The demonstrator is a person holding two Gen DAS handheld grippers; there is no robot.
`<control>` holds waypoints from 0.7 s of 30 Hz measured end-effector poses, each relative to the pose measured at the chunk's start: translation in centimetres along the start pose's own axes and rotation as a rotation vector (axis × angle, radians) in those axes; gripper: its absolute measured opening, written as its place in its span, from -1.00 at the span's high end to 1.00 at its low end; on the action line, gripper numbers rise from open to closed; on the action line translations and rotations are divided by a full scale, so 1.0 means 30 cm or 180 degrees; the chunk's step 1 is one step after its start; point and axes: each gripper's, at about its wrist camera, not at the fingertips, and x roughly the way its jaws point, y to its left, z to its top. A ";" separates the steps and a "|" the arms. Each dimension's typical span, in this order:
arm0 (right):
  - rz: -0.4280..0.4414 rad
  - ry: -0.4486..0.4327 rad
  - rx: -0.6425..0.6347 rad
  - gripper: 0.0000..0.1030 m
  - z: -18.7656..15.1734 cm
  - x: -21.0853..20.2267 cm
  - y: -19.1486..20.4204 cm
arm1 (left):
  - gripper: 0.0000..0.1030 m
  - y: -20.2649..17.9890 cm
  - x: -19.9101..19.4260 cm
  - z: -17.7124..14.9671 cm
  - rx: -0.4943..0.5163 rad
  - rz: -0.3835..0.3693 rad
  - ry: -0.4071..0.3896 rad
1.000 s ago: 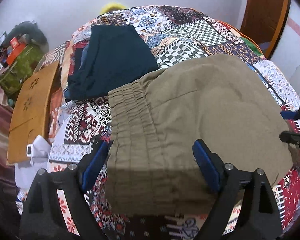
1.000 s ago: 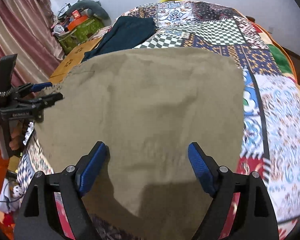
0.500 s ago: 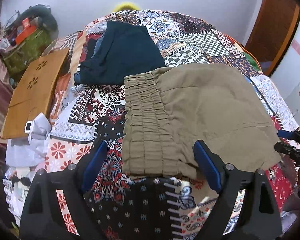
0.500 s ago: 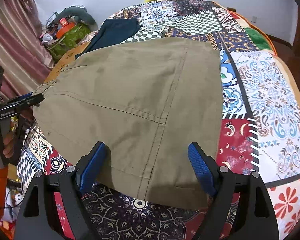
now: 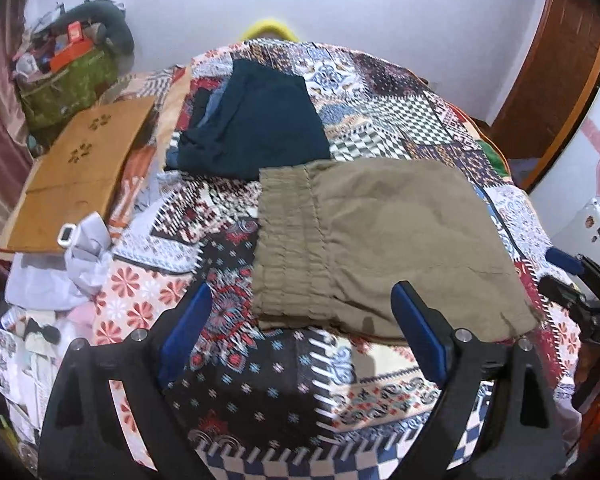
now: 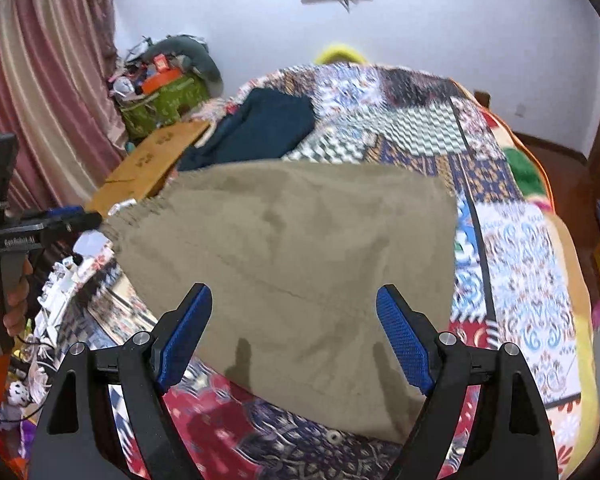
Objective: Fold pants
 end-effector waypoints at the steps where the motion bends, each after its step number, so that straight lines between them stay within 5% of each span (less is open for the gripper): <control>1: 0.0012 -0.0022 -0.0007 -0.59 0.005 0.003 0.010 | -0.78 -0.004 0.007 -0.010 -0.0003 -0.0020 0.0040; 9: 0.0096 0.0155 -0.0022 -0.59 -0.013 0.114 0.045 | -0.78 -0.023 0.084 -0.089 -0.0098 -0.0318 0.0400; 13: 0.0036 0.0378 -0.0043 -0.59 -0.056 0.183 0.036 | -0.80 0.003 0.132 -0.098 -0.0429 -0.0692 0.0623; 21: 0.0131 0.0361 -0.0082 -0.65 -0.082 0.187 0.031 | -0.98 0.054 0.194 -0.038 -0.1046 -0.1198 0.0656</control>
